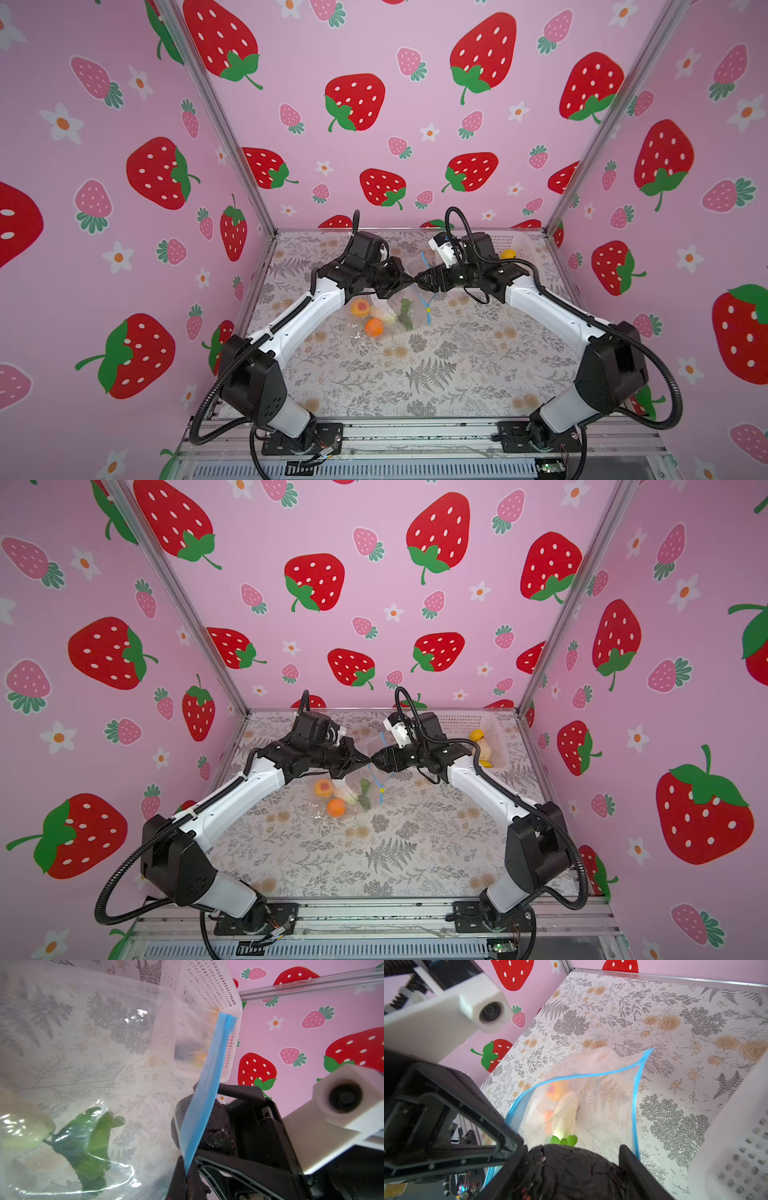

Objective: Place the food in the zip-top bag and seal the zipper
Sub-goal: 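Lift the dark eggplant with the right gripper and carry it over the bag mouth, then lower the eggplant into the bag and open the right gripper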

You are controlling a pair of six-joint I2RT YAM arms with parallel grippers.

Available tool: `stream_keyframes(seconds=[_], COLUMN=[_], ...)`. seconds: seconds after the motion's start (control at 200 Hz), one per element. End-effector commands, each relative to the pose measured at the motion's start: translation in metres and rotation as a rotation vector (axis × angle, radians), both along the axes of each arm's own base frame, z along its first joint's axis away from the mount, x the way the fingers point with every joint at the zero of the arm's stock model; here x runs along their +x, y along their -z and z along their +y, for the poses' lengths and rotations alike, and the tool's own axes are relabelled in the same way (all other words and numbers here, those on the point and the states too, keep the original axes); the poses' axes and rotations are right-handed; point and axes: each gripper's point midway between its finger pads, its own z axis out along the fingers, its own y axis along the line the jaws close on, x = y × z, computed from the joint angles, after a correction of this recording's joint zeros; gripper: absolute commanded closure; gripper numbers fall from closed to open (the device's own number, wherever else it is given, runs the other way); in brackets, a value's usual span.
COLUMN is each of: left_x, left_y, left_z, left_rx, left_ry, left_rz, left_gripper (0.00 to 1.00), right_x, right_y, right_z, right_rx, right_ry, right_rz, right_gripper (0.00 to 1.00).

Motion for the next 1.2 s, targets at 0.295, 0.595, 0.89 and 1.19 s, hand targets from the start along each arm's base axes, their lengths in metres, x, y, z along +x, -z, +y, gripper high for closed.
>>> stream_keyframes(seconds=[0.295,0.595,0.89,1.19], left_x=[0.001,0.000,0.000,0.000], left_y=[-0.020,-0.023,-0.025,-0.025], left_z=[-0.003,-0.003,-0.003,-0.003], left_rx=[-0.029,-0.033,-0.037,-0.038], left_ry=[0.005,0.003,0.004,0.004], left_rz=[-0.043,-0.050,-0.053,-0.054], left_gripper=[1.00,1.00,1.00,1.00], right_x=[0.004,0.006,0.009,0.010], right_y=[0.018,0.023,0.023,0.023], right_z=[-0.004,-0.007,-0.009,-0.009], right_rx=[-0.065,-0.089,-0.096,-0.099], right_ry=[0.018,0.033,0.046,0.053], right_rz=[-0.001,0.001,-0.004,-0.006], right_gripper=[0.40,0.38,0.36,0.29])
